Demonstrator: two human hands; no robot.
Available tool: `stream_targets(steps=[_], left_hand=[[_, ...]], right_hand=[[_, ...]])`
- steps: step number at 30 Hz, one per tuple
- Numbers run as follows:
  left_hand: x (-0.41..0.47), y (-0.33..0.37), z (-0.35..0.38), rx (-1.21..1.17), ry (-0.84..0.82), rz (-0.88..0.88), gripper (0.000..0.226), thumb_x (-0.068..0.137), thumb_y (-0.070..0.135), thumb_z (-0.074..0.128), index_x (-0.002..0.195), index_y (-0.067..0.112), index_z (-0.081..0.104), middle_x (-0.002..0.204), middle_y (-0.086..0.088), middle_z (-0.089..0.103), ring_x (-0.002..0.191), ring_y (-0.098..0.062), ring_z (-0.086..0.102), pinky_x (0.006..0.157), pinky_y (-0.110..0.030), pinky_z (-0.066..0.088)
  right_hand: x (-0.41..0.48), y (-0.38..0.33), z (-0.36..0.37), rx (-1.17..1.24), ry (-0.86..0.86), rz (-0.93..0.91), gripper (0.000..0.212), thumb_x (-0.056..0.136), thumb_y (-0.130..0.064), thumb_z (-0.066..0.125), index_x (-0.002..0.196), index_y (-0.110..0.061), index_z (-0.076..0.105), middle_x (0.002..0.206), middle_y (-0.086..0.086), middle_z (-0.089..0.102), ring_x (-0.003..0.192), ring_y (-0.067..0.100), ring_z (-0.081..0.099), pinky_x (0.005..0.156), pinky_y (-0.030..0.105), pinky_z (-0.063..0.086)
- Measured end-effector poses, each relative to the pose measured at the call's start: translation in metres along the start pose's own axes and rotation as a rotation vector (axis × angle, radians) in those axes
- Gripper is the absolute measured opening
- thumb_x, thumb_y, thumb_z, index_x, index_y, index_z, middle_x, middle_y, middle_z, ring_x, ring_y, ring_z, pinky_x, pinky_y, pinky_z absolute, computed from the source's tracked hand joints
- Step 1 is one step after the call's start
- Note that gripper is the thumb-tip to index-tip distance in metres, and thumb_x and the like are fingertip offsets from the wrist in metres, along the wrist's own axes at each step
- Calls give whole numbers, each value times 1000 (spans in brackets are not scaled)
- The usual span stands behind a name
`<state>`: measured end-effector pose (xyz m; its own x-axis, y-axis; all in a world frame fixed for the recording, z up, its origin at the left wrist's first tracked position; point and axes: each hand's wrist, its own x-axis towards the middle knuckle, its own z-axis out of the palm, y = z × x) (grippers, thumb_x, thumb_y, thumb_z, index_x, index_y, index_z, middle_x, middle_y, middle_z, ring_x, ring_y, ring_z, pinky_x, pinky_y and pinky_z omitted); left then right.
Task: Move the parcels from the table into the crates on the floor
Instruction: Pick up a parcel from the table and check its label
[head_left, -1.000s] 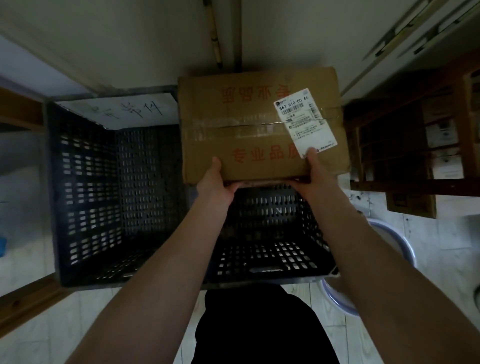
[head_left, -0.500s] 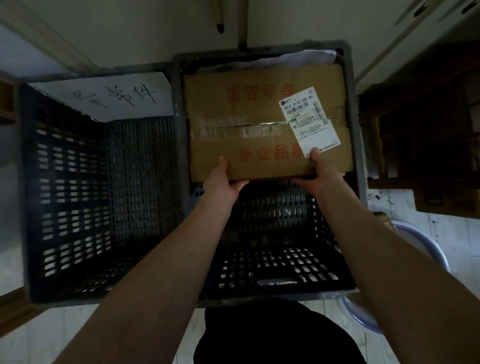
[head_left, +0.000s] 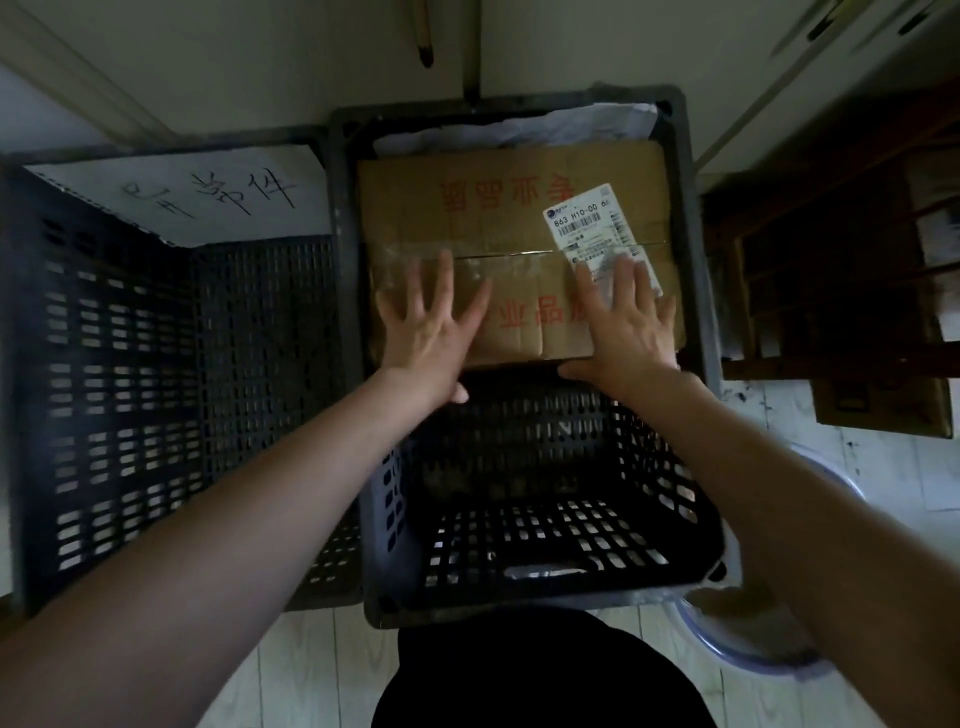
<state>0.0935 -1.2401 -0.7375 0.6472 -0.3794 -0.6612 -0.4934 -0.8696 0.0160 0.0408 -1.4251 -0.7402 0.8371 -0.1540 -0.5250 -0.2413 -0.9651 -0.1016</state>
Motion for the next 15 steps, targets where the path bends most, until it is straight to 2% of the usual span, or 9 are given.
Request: stream_targets(steps=[2,6,9,11,15], left_hand=[[14,-7,13,-12,-58,-20,123,75,38,76,146,31,-24,150,-18,-33,139,-45,-22,108,-68,8],[29,-5,33,-61,-36,-25,106,90,21,63,144,32,-28,149,-18,-36,137,-45,-27,107,-70,6],[39,-3,42,-48,-30,-53,109,89,13,63,143,32,-30,147,-19,-38,136,-44,-30,106,-69,4],[45,-2,48,-45,-39,-67,109,88,11,63,143,31,-30,147,-20,-38,136,-45,-30,106,-69,5],[56,-1,62,-43,-29,-64,108,89,20,64,144,30,-28,149,-20,-34,137,-45,-28,106,-69,7]], right_hand=[[18,1,3,-61,-92,5,119,70,-45,78,150,-26,-8,155,19,-14,143,40,-10,111,62,16],[30,4,15,-62,-189,-41,104,80,-35,73,150,-28,-3,154,17,-21,140,44,-17,109,64,18],[39,5,25,-68,-213,-47,100,83,-28,71,150,-28,-3,154,18,-23,140,46,-20,110,63,15],[45,6,32,-59,-224,-45,101,83,-25,70,151,-27,-4,154,19,-24,139,46,-21,111,65,9],[54,8,46,-37,-250,-44,102,84,-24,70,151,-28,-6,153,19,-26,138,46,-24,110,66,3]])
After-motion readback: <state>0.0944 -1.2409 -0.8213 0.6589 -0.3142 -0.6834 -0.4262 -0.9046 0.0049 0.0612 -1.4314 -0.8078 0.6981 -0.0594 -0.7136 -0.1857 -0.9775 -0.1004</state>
